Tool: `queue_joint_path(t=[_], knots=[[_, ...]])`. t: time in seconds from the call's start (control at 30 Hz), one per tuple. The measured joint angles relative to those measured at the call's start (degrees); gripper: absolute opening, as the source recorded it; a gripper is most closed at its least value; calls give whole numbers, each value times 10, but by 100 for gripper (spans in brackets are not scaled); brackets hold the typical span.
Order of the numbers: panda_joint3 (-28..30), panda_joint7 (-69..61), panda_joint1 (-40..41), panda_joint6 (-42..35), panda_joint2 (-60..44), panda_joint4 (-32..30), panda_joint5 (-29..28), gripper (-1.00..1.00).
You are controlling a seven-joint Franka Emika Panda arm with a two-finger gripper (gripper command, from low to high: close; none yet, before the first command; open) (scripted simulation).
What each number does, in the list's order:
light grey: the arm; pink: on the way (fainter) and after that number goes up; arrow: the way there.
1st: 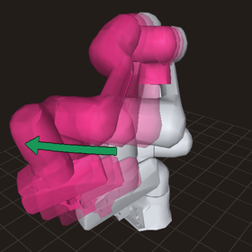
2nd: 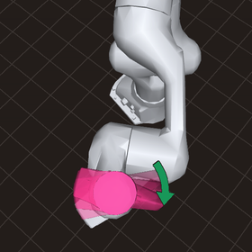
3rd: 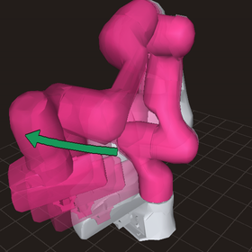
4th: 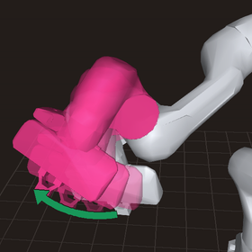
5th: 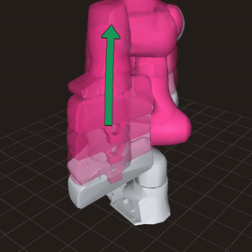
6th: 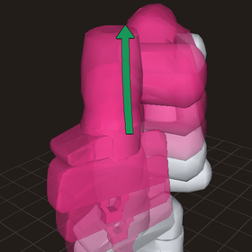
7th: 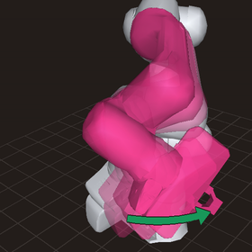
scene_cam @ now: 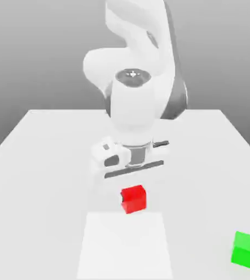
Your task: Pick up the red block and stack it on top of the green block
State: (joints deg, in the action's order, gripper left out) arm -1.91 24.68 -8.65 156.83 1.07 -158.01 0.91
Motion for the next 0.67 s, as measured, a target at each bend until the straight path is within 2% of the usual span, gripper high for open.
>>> queue_joint_path(t=[0.33, 0.47, 0.5, 0.67], knots=[[-72, 37, -120, -97, -111, 208, -35, -100], [-67, 58, -141, -48, -185, 231, -63, -100], [-63, 63, -145, -32, -203, 233, -69, 100], [-63, 63, -145, -32, -203, 233, -69, 100]])
